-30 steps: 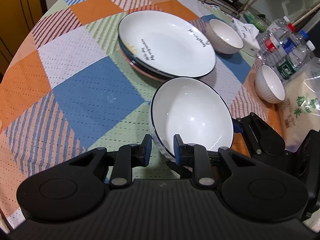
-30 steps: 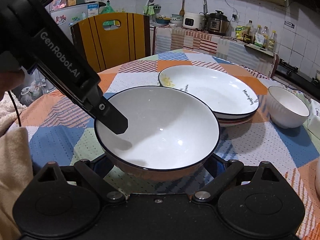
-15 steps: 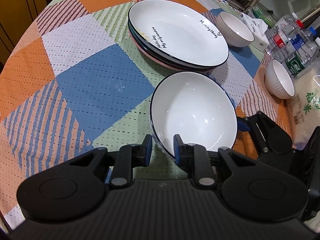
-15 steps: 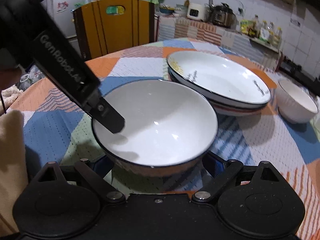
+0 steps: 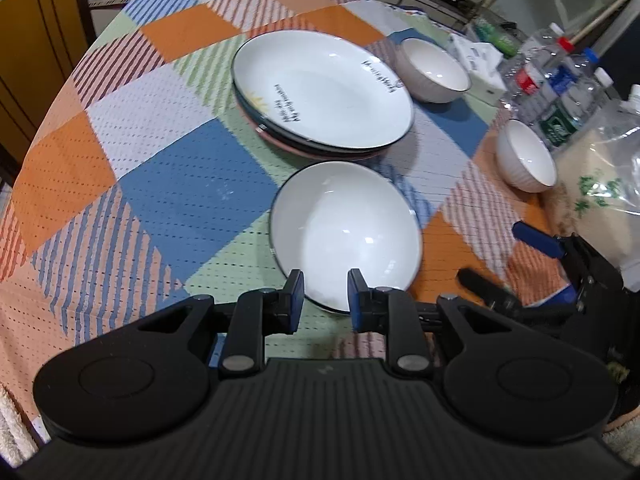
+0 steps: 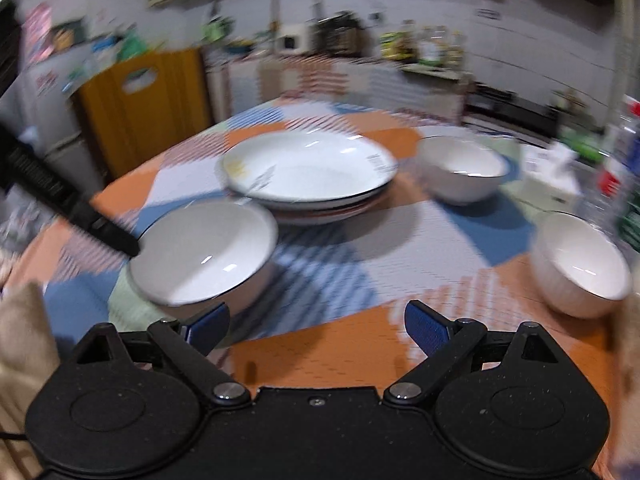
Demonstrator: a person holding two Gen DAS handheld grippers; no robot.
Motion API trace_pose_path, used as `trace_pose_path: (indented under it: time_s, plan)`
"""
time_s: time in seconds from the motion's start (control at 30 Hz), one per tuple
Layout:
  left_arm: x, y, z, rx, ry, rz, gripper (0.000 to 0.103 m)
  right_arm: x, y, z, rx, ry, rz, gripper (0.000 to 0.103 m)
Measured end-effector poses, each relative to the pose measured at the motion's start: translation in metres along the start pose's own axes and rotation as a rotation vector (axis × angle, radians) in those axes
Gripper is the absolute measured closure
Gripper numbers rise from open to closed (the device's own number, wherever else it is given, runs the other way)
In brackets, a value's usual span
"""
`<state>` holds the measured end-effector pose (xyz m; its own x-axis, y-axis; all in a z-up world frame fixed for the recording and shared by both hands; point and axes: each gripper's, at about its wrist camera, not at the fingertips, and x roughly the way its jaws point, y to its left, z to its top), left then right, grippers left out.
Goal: Organize plates and bowls
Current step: 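Move the right gripper to the ribbed white bowl by the rice bag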
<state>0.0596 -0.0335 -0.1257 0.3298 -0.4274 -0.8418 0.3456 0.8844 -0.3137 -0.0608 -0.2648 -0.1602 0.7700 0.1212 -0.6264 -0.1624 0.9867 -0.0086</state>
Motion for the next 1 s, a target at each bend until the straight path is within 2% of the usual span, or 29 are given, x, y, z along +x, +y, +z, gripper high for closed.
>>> trace_pose_path:
  time_s: [0.2, 0.47, 0.6, 0.73, 1.0]
  plan:
    - [-0.01, -0.023, 0.01, 0.046, 0.0, -0.034, 0.08, -0.023, -0.025, 0.003, 0.111, -0.085, -0.129, 0.007]
    - [0.0, -0.075, 0.037, 0.148, -0.022, -0.064, 0.076, -0.029, -0.05, 0.005, 0.18, -0.128, -0.217, 0.007]
    - [0.015, -0.1, 0.049, 0.211, -0.054, -0.054, 0.076, -0.016, -0.067, 0.005, 0.246, -0.121, -0.287, 0.007]
    - [0.041, -0.119, 0.065, 0.201, -0.058, -0.089, 0.076, 0.005, -0.085, 0.0, 0.341, -0.098, -0.337, 0.007]
    - [0.098, -0.167, 0.098, 0.215, -0.068, -0.174, 0.07, 0.042, -0.1, -0.008, 0.311, -0.086, -0.441, 0.007]
